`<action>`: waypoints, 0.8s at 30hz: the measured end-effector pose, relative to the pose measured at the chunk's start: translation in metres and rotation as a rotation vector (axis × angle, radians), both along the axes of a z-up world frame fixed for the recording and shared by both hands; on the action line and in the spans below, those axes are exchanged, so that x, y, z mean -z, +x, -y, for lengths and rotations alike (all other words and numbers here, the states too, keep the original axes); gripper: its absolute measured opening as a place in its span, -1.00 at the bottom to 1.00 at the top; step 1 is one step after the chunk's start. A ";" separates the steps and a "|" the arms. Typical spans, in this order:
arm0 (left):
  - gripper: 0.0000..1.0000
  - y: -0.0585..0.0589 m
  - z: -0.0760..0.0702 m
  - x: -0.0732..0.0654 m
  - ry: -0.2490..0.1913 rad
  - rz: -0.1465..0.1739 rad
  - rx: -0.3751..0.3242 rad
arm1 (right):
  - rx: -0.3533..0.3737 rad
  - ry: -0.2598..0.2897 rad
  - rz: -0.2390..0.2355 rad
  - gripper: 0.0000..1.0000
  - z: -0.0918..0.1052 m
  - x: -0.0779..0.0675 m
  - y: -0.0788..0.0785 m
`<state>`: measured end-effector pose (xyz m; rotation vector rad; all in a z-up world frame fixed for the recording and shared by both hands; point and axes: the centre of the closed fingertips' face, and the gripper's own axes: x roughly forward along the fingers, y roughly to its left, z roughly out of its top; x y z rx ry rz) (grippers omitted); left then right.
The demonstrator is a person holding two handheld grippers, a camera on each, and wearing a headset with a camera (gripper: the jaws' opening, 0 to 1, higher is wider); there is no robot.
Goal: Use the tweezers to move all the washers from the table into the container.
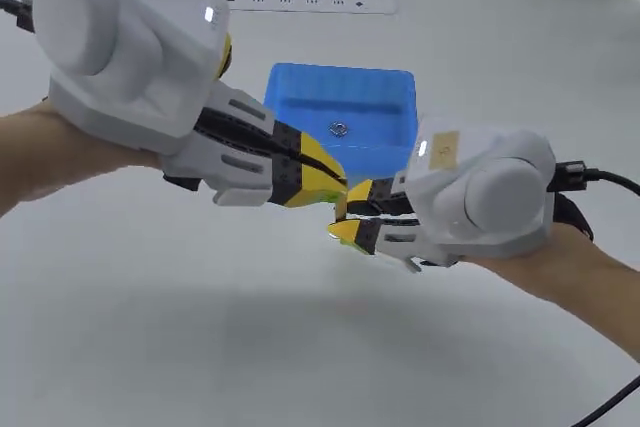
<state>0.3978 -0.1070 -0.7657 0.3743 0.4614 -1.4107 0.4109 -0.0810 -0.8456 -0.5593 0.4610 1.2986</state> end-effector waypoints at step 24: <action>-0.89 0.005 -0.002 0.012 0.008 -0.017 -0.013 | 0.003 0.000 -0.029 -0.75 -0.002 0.012 0.001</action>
